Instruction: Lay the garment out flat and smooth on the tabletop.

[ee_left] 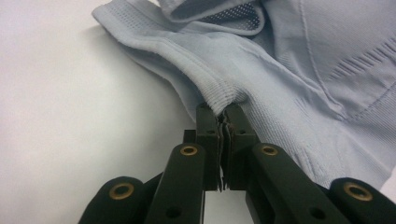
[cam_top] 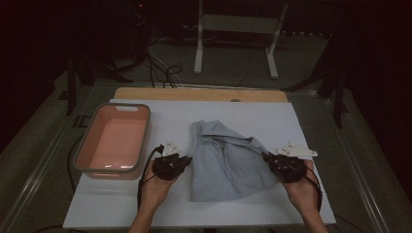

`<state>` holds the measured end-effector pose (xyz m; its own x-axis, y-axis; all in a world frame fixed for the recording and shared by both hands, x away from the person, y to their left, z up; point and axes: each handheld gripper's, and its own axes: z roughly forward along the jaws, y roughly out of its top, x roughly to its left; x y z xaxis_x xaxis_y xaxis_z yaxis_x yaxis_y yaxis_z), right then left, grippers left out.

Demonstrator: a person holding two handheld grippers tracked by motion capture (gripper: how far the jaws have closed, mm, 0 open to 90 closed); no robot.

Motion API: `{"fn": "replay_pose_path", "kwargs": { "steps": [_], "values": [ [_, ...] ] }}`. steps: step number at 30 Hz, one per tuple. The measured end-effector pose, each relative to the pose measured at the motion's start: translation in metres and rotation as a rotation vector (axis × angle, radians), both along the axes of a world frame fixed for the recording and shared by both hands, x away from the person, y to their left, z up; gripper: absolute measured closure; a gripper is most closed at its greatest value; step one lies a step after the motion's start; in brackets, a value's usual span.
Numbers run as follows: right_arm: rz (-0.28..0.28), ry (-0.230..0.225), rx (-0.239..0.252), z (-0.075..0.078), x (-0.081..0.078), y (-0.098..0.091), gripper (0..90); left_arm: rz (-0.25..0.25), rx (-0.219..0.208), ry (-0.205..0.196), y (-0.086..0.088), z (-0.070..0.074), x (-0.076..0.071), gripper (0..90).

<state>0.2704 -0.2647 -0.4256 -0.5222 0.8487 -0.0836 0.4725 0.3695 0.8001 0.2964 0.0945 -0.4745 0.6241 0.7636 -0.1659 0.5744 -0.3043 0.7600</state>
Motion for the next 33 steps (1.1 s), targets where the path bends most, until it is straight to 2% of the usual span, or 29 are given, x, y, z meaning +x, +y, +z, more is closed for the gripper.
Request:
{"fn": "replay_pose_path", "kwargs": {
  "steps": [18, 23, 24, 27, 30, 33],
  "values": [
    [-0.007, 0.066, -0.034, -0.023, -0.008, -0.01, 86.1, 0.006, 0.018, -0.012, 0.004, 0.0, -0.004, 87.9],
    [0.008, 0.083, -0.049, -0.028, -0.01, -0.011, 84.4, 0.013, 0.019, -0.013, 0.007, 0.0, -0.005, 87.9],
    [0.008, 0.087, -0.05, -0.029, -0.01, -0.01, 82.0, 0.016, 0.02, -0.013, 0.007, -0.001, -0.005, 87.8],
    [0.01, 0.085, -0.052, -0.03, -0.01, -0.011, 62.9, 0.02, 0.029, -0.011, 0.008, -0.002, -0.005, 87.7],
    [0.0, 0.084, -0.049, -0.031, -0.008, -0.012, 48.9, 0.023, 0.034, -0.009, 0.008, -0.003, -0.005, 87.6],
    [-0.007, 0.076, -0.056, -0.032, -0.006, -0.011, 41.1, 0.026, 0.037, -0.008, 0.009, -0.003, -0.005, 87.4]
  ]
}}
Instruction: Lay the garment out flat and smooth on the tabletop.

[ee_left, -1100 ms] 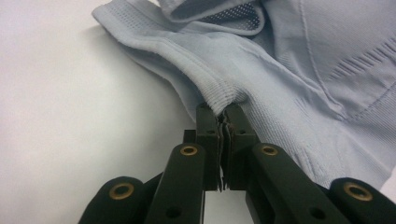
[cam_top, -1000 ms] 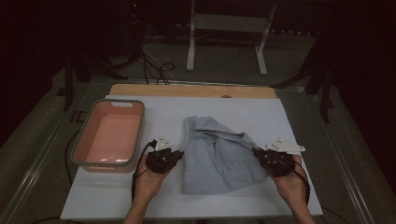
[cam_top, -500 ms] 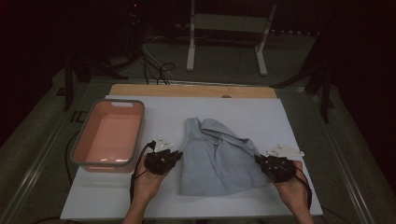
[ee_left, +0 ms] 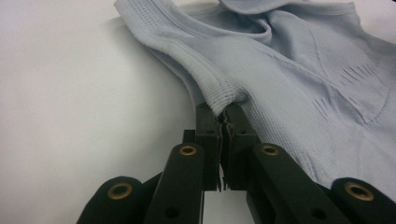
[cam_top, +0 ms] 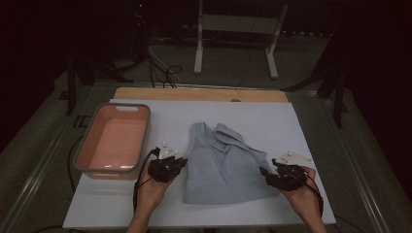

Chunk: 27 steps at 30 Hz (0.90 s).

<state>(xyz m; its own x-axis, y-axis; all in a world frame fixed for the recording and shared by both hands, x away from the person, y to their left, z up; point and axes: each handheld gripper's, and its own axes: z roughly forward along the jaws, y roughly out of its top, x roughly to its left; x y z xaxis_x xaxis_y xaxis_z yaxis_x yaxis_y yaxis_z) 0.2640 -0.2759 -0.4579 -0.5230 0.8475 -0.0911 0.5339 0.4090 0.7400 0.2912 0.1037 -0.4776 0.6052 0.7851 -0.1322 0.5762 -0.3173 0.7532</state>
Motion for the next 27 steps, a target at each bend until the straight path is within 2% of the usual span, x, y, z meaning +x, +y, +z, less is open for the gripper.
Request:
{"fn": "replay_pose_path", "kwargs": {
  "steps": [5, 13, 16, 17, 18, 19, 20, 23, 27],
  "values": [
    [-0.013, -0.002, 0.0, -0.002, 0.003, 0.0, 33.6, 0.011, 0.014, -0.001, 0.001, 0.0, 0.002, 87.4],
    [-0.019, 0.011, 0.005, -0.005, 0.006, -0.001, 32.4, 0.087, 0.044, 0.007, 0.004, 0.003, 0.011, 87.5],
    [-0.017, 0.011, 0.003, -0.005, 0.007, -0.001, 31.9, 0.107, 0.051, 0.011, 0.003, 0.004, 0.012, 85.1],
    [-0.016, 0.009, 0.002, -0.005, 0.007, 0.0, 31.2, 0.132, 0.059, 0.013, 0.002, 0.003, 0.012, 78.9],
    [-0.015, 0.009, 0.002, -0.005, 0.007, 0.0, 30.8, 0.159, 0.068, 0.006, 0.001, 0.003, 0.011, 66.4],
    [-0.013, 0.008, 0.002, -0.005, 0.007, 0.0, 30.3, 0.18, 0.06, -0.008, 0.002, 0.004, 0.009, 55.2],
    [-0.013, 0.007, 0.003, -0.005, 0.008, 0.001, 29.9, 0.188, 0.057, -0.019, 0.002, 0.005, 0.008, 47.3],
    [-0.017, 0.004, 0.003, -0.005, 0.009, 0.001, 29.3, 0.226, 0.064, -0.062, 0.001, 0.008, 0.002, 31.2],
    [-0.013, -0.002, 0.006, -0.004, 0.011, 0.002, 28.9, 0.249, 0.038, -0.098, 0.003, 0.013, -0.001, 20.9]
  ]
}}
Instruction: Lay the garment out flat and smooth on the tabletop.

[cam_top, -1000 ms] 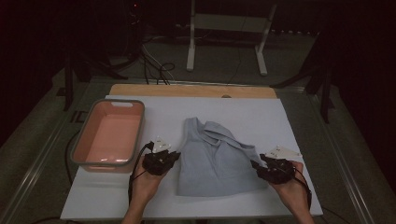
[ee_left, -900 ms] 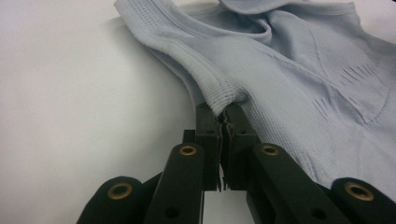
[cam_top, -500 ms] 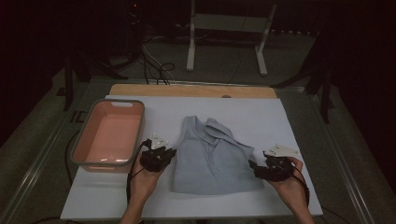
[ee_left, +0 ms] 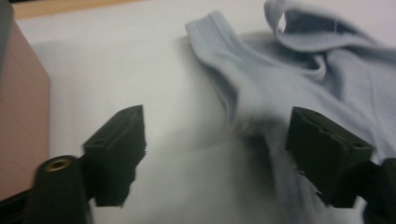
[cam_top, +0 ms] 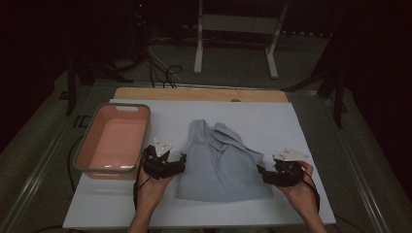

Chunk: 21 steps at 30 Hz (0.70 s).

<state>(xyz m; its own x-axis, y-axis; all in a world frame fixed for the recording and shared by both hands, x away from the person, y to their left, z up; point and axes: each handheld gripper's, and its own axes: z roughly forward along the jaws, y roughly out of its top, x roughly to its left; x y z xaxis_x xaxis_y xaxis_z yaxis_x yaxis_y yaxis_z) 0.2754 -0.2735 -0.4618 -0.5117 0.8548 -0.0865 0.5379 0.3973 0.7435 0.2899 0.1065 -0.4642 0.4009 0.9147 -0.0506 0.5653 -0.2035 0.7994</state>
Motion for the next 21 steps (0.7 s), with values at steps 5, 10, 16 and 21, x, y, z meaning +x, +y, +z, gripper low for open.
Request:
{"fn": "replay_pose_path", "kwargs": {
  "steps": [5, 10, 16, 21],
  "values": [
    [0.006, -0.012, -0.004, 0.003, 0.005, 0.004, 29.0, -0.049, -0.027, -0.027, -0.004, 0.005, -0.003, 15.8],
    [0.013, -0.025, -0.009, 0.004, 0.013, 0.006, 29.8, -0.107, -0.057, -0.021, -0.01, 0.006, -0.003, 9.3],
    [0.007, -0.031, 0.001, 0.006, 0.021, 0.007, 30.9, -0.174, -0.086, -0.003, -0.016, 0.006, -0.004, 1.6],
    [0.015, -0.027, 0.009, 0.004, 0.027, 0.009, 31.3, -0.22, -0.098, -0.008, -0.019, 0.006, -0.006, 0.7]
  ]
}}
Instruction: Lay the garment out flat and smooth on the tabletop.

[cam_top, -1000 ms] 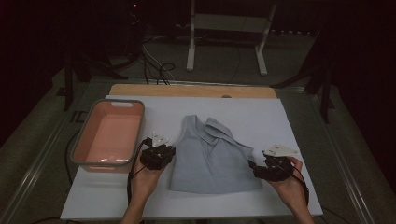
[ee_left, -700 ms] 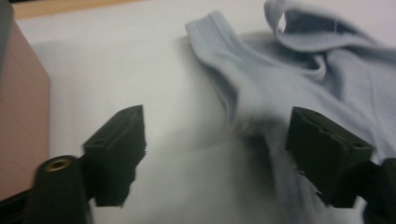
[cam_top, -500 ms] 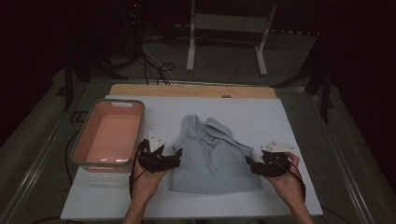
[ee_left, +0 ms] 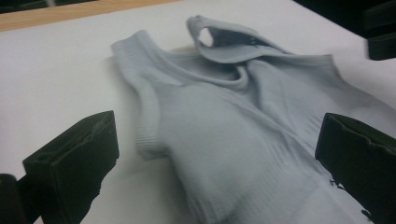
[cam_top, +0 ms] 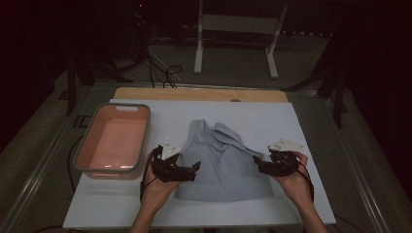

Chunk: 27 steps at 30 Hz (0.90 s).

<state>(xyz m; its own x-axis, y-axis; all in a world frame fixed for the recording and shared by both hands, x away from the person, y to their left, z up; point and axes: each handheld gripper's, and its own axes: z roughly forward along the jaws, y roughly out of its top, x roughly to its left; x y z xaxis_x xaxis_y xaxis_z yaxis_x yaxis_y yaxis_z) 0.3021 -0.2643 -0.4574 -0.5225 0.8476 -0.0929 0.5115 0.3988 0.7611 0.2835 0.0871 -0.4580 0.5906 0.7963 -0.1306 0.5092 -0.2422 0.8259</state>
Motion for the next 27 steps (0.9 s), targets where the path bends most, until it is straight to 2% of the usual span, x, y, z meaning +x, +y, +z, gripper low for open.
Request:
{"fn": "replay_pose_path", "kwargs": {
  "steps": [4, 12, 16, 23, 27],
  "values": [
    [0.009, 0.004, -0.003, -0.003, 0.004, 0.003, 31.8, -0.03, -0.016, 0.0, -0.001, -0.001, -0.002, 0.6],
    [0.032, 0.008, -0.015, -0.007, 0.013, 0.008, 33.6, -0.065, -0.016, 0.009, -0.004, -0.003, -0.008, 0.6],
    [0.043, 0.021, -0.027, -0.014, 0.022, 0.013, 38.2, -0.083, -0.015, 0.01, -0.005, -0.005, -0.01, 0.6],
    [0.054, 0.033, -0.054, -0.025, 0.032, 0.017, 54.7, -0.089, -0.026, 0.012, -0.003, -0.006, -0.012, 0.7],
    [0.069, 0.052, -0.048, -0.03, 0.036, 0.018, 66.6, -0.097, -0.024, 0.014, -0.005, -0.008, -0.013, 0.7]
  ]
}}
